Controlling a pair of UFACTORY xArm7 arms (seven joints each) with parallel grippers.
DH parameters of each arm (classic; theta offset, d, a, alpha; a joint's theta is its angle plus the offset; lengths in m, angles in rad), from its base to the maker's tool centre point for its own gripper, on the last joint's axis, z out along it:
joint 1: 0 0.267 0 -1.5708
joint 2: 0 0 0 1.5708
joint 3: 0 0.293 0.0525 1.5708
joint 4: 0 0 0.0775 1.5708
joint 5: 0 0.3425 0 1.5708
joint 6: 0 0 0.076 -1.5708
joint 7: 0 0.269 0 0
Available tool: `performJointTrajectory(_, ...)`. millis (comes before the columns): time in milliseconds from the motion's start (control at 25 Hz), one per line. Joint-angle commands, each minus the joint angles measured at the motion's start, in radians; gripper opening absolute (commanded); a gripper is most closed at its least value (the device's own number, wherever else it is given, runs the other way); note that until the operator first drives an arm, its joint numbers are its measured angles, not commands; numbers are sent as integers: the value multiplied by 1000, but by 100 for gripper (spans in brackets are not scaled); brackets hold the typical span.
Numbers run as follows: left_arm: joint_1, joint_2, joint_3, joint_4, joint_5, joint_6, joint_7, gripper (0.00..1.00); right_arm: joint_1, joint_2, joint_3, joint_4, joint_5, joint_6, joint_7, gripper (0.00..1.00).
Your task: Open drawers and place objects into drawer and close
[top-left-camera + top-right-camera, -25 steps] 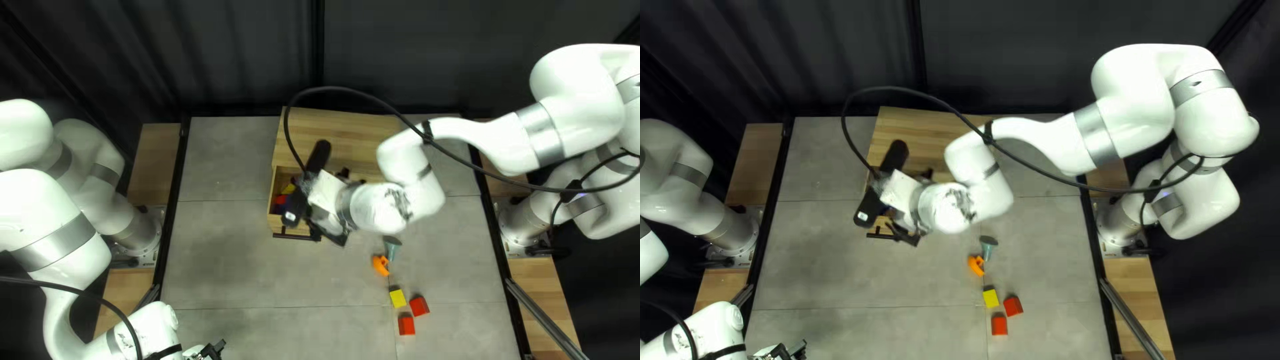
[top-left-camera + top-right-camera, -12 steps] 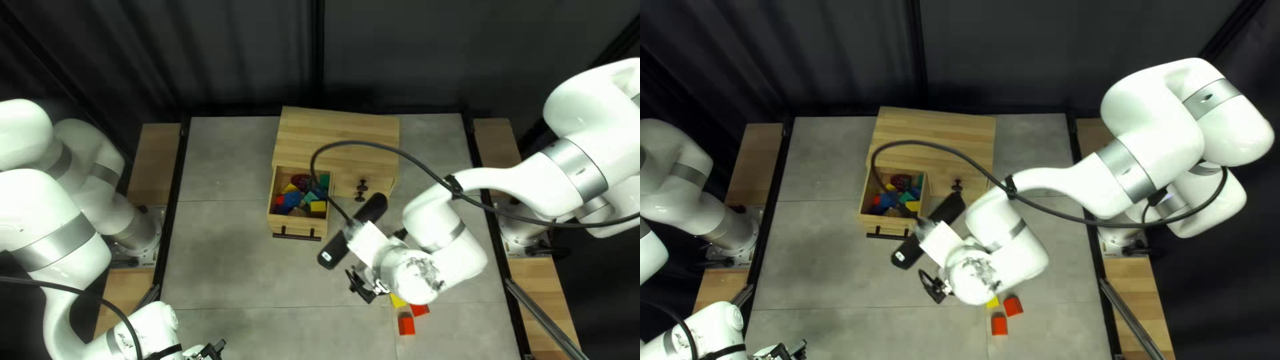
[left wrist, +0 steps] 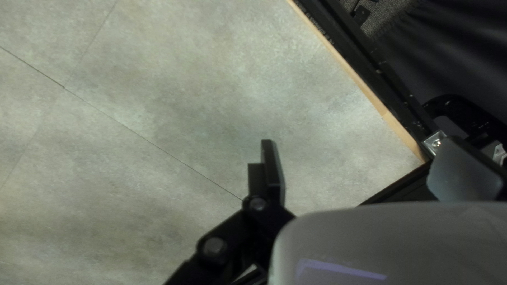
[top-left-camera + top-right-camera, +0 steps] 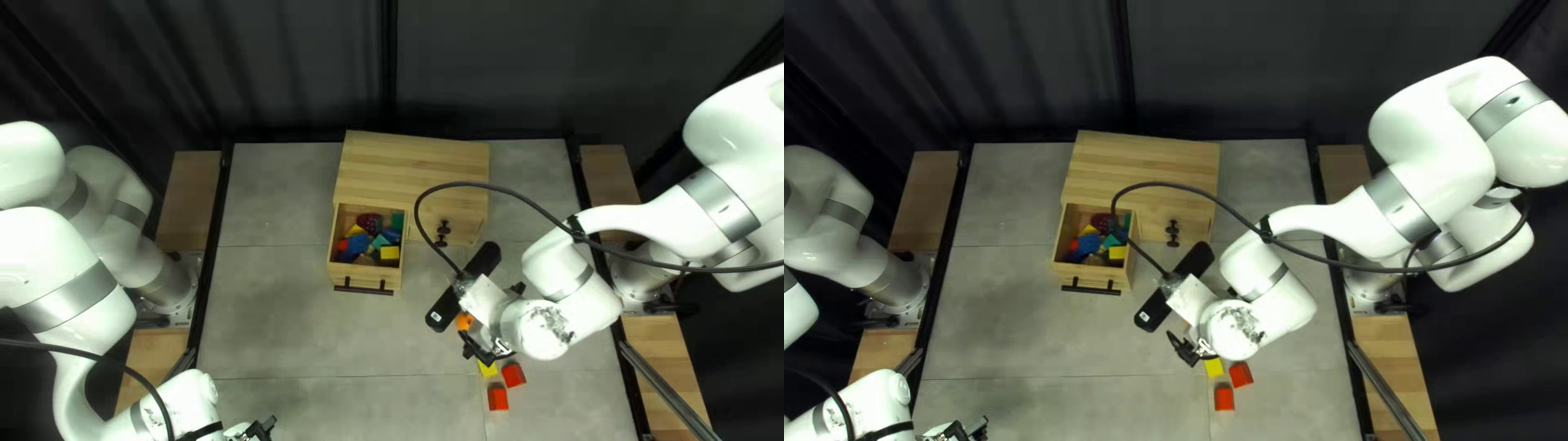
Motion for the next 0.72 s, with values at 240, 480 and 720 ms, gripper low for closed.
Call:
performJointTrajectory(240,0,0,0,0,0,0,0,100,-23,-25,-26,-133,-71,-117,-196,98)
performJointTrajectory(480,0,0,0,0,0,0,0,100,-38,36,-39,-130,-99,-173,-245,93)
performJointTrajectory(720,0,0,0,0,0,0,0,100,-59,34,-60,-155,-117,-200,-277,81)
